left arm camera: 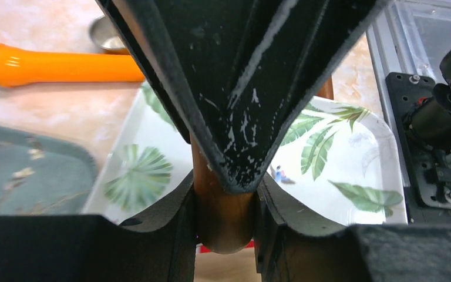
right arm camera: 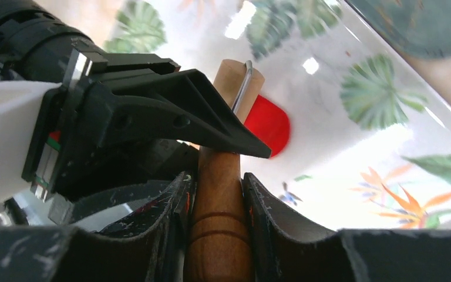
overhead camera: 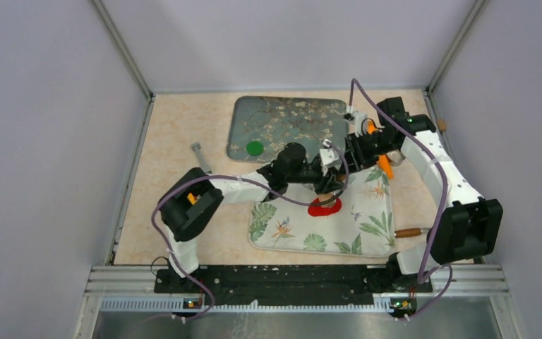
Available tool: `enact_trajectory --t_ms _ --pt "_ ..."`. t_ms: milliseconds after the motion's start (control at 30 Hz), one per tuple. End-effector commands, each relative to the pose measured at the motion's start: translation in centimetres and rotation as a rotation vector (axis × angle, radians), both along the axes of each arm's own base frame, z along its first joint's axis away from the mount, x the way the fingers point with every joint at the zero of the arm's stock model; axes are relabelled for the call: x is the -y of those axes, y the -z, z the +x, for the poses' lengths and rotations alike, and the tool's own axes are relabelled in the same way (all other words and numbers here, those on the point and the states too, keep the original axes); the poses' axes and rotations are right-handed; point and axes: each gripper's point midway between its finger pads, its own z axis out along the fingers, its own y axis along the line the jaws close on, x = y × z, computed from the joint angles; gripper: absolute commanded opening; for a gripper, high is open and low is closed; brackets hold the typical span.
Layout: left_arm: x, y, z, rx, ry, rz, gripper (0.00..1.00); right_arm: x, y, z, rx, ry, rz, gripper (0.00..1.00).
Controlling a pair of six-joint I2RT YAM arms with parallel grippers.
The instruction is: Roll out the dumpling wrappers from the dough
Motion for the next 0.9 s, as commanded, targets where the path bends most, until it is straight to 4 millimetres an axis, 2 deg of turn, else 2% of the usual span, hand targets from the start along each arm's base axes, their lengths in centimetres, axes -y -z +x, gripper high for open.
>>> enact_trajectory --t_ms 0,100,233,300,433,633,700,733,833,867 --pt "-3.8 -3.5 0.2 0.117 0.002 0.040 0.00 -3.3 -4.2 -0.7 0.024 -0.085 0.186 0.00" --pt "-5.3 -3.3 0.2 0.136 -0.008 0.076 0.00 -4.3 -3.9 -0.7 -0.027 -0.078 0.227 0.02" --pt "-5.8 -4.0 0.2 0.145 -0.030 0.070 0.00 -5.0 -3.3 -0.2 -0.055 -0.033 0.250 0.33" --pt "-5.7 -4.2 0.3 0.134 -0.045 0.064 0.00 -5.3 -2.9 0.0 -0.081 -0.011 0.253 0.42" --pt "-5.7 -4.2 0.2 0.127 -0.049 0.061 0.00 -5.5 -1.3 0.2 -0.121 0.000 0.204 0.51" --pt "-5.5 -3.9 0.0 0.131 -0.042 0.061 0.00 -5.7 0.7 -0.8 -0.166 -0.013 0.147 0.53" --pt "-5.3 -3.9 -0.1 0.132 -0.043 0.057 0.00 -5.7 1.4 -1.4 -0.173 -0.026 0.117 0.52" --pt "-5.2 -4.0 -0.1 0.132 -0.042 0.052 0.00 -5.7 1.8 -1.8 -0.185 -0.031 0.105 0.46" --pt "-4.5 -3.9 -0.3 0.117 -0.031 0.041 0.00 -5.2 2.0 -2.2 -0.187 -0.043 0.075 0.17" --pt "-4.2 -3.9 -0.3 0.110 -0.028 0.038 0.00 -4.9 1.9 -2.3 -0.183 -0.054 0.064 0.03"
